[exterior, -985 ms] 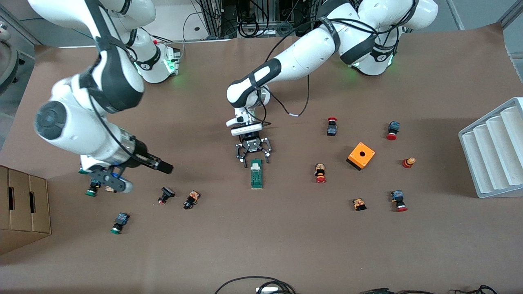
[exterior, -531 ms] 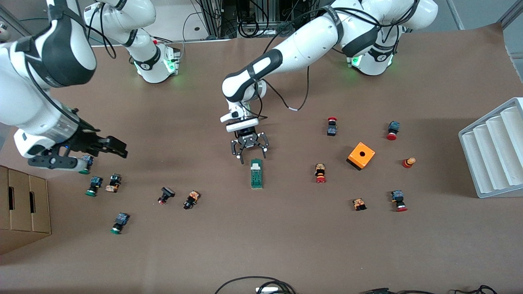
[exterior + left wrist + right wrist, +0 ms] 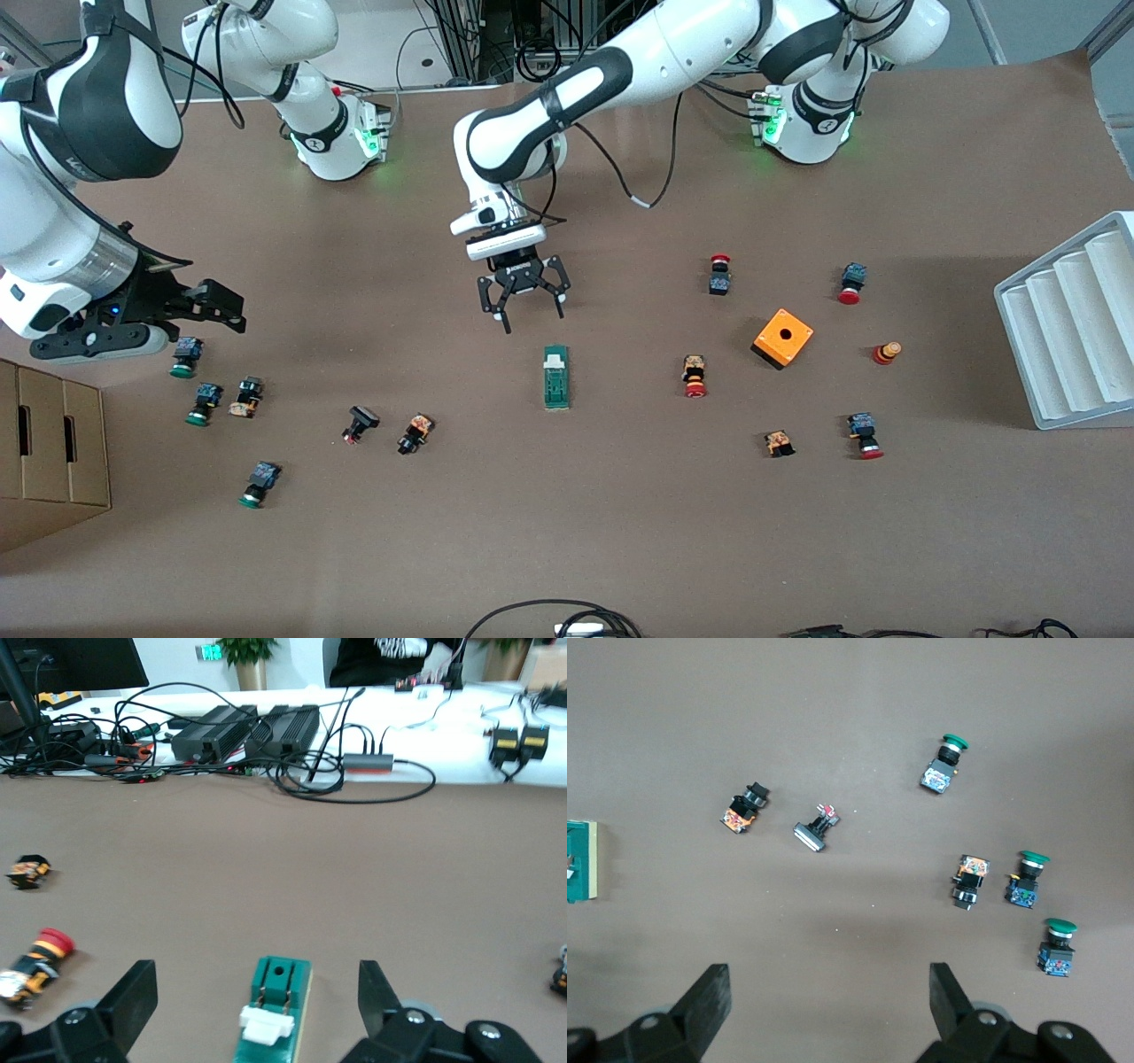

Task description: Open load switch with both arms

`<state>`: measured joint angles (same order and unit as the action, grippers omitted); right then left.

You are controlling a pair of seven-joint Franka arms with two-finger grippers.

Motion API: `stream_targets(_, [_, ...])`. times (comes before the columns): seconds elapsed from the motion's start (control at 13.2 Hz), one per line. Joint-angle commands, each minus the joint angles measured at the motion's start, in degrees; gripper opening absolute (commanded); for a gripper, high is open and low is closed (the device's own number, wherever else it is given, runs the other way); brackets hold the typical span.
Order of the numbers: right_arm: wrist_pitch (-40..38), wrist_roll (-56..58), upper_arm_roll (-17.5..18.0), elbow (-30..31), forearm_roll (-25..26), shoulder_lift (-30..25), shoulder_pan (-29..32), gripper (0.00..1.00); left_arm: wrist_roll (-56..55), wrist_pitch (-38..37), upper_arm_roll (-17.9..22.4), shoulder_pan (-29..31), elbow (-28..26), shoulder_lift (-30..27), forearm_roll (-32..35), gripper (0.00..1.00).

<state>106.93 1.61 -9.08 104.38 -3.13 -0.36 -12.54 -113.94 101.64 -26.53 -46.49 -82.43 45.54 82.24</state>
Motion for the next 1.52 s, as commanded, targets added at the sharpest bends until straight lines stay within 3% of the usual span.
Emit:
stream_targets(0.0, [1.96,1.03,-0.59,2.49,1.11,-1.92,-1.17,1.0,8.1,0.75,0.34,0.26,-0.98,-5.1,-6.28,1.0])
stream_targets(0.45, [2.24,-4.86,-1.73,1.97,1.81,-3.41,-2.66,1.0,25.67,0.66,0.6,1.57,-0.63,-11.87,-16.66,1.0])
stream_targets(0.61, [2.14,-3.98,-4.45,2.06,1.46,-3.68,-2.84,1.0,31.22,0.66,0.69,2.54,-0.63,-13.72,-19.82,1.0])
stream_targets(0.91, [3.02,4.19,-6.39,2.23,1.64,-3.42,-2.93,1.0,38.94,1.18,0.69,4.91,-0.45,-17.49,-24.3,1.0])
stream_targets(1.44, [4.34,4.72,-6.48,2.41,1.99,-3.24,-2.93,1.0,56.26,3.56,1.04,12.2,-0.1,-25.93,-37.75,1.0])
